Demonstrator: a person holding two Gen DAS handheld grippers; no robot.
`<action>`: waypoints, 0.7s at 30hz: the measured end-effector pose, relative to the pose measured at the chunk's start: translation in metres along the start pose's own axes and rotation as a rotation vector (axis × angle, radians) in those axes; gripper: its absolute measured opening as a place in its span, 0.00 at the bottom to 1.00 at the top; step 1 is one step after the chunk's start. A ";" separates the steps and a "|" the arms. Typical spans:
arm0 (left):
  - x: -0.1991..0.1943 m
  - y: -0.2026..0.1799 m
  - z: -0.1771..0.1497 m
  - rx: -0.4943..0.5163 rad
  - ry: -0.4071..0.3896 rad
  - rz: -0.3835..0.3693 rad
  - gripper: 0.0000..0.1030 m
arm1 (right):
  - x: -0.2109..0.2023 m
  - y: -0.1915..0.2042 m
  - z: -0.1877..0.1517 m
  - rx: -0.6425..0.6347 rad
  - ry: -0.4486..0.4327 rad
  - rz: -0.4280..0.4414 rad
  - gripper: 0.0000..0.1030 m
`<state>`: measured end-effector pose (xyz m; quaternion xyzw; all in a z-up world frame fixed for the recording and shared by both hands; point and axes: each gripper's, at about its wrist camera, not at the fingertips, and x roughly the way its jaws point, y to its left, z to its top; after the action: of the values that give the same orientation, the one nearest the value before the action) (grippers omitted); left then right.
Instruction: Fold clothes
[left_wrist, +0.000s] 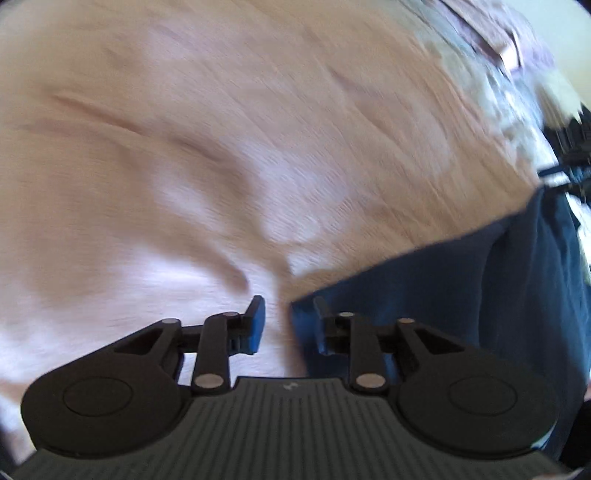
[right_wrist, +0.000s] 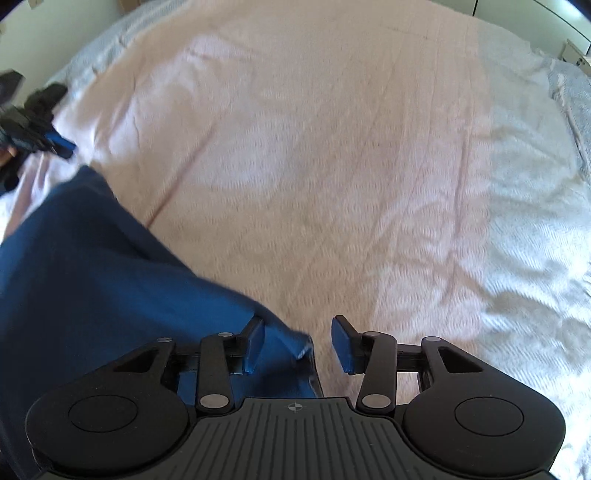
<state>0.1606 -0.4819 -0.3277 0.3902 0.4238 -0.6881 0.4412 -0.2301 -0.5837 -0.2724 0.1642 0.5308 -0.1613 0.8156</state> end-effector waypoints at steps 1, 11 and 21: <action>0.010 -0.005 0.000 0.016 0.025 -0.011 0.25 | 0.002 -0.002 0.000 0.006 0.002 0.019 0.43; -0.046 -0.031 -0.005 0.020 -0.151 0.074 0.03 | -0.003 -0.022 -0.015 0.131 0.070 0.116 0.03; -0.082 -0.015 -0.030 -0.110 -0.234 0.222 0.03 | -0.051 -0.002 0.022 0.002 -0.191 0.078 0.02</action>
<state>0.1767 -0.4280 -0.2597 0.3272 0.3609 -0.6514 0.5817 -0.2325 -0.5906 -0.2172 0.1694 0.4439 -0.1450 0.8679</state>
